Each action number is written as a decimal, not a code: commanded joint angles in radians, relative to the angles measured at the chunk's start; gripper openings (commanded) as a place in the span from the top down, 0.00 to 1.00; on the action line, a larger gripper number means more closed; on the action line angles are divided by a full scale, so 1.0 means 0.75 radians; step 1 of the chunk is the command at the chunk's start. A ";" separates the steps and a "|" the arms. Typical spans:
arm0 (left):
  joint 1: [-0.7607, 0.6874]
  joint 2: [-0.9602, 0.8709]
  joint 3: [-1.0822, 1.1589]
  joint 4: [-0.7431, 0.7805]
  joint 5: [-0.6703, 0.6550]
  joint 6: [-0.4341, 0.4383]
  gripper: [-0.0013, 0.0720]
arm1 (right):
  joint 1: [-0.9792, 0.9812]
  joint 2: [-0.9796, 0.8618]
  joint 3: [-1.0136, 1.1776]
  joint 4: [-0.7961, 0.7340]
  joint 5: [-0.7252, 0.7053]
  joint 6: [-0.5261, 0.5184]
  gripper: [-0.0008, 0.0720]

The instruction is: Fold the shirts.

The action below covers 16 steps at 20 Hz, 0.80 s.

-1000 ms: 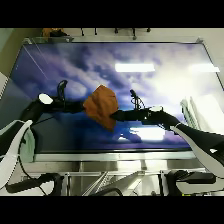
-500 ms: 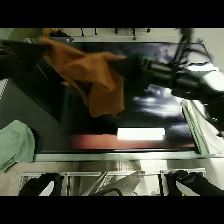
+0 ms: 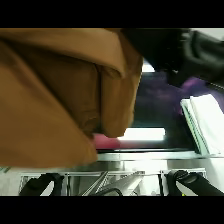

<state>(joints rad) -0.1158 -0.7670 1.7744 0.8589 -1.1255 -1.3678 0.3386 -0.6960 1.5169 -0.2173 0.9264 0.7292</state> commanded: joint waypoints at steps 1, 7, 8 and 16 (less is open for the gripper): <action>0.000 -0.183 -0.181 0.003 -0.051 -0.015 0.96 | -0.001 -0.203 0.011 -0.244 -0.002 0.093 0.96; 0.003 -0.774 -0.737 0.007 0.078 0.159 0.95 | -0.006 -0.934 -0.016 -0.454 -0.010 0.187 0.95; 0.013 -0.902 -0.764 -0.002 0.122 0.182 0.73 | -0.017 -1.058 -0.015 -0.449 -0.030 0.194 0.79; 0.249 -1.349 -0.323 -0.297 -0.404 0.170 0.03 | -0.412 -1.076 -0.011 -0.403 0.290 0.258 0.19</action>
<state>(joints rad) 0.0181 -1.7164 1.4425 0.7021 -1.2434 -1.2404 0.1467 -1.5383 1.5078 -0.5167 1.0046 0.9131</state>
